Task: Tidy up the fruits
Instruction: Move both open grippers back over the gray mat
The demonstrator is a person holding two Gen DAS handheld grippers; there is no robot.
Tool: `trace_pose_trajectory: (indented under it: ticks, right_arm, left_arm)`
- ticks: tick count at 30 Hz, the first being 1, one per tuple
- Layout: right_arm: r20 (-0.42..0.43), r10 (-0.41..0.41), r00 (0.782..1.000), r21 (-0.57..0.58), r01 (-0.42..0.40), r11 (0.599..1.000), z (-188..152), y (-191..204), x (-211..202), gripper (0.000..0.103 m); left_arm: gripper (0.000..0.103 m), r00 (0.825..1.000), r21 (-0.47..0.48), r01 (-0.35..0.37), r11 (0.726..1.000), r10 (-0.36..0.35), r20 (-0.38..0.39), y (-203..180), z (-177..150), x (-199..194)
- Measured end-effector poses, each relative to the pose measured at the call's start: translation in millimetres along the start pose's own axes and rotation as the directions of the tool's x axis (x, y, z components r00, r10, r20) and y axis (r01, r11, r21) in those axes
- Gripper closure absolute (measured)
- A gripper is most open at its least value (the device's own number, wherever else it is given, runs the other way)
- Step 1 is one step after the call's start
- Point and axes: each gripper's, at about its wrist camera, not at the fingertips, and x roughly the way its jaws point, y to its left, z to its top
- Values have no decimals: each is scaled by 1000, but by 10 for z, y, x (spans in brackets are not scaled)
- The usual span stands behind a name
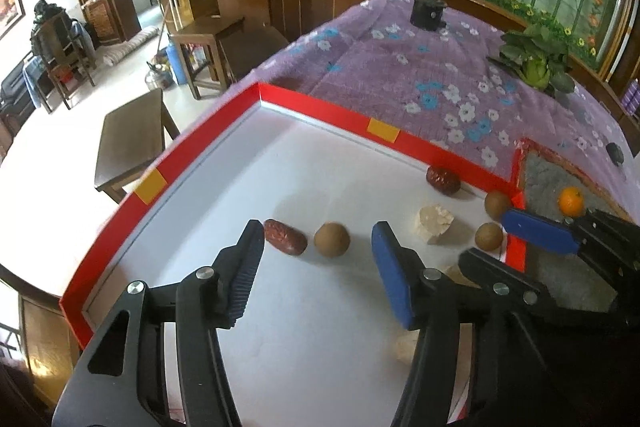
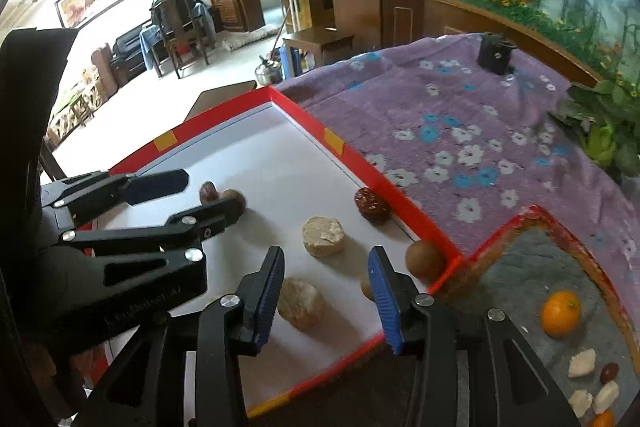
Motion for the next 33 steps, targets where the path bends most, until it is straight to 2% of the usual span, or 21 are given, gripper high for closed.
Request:
trace_pose_trajectory:
  ticks: [12,23,33]
  right_arm:
    - [29,-54,998,43,53,998,-278,-185,-367,58]
    - [41,-139,989,133,133,982,-660,-587,-771,56]
    - [31,-218,976,242,204,948,-1094,-1044,-1119,56]
  left_arm:
    - [47,998,60,-17,998,13,69,-324,-53,-274]
    - [47,995,129,48,990,-59,82,-902,-121,-432]
    - [47,988,226,119,967,-138,74,-1569,-225,-532]
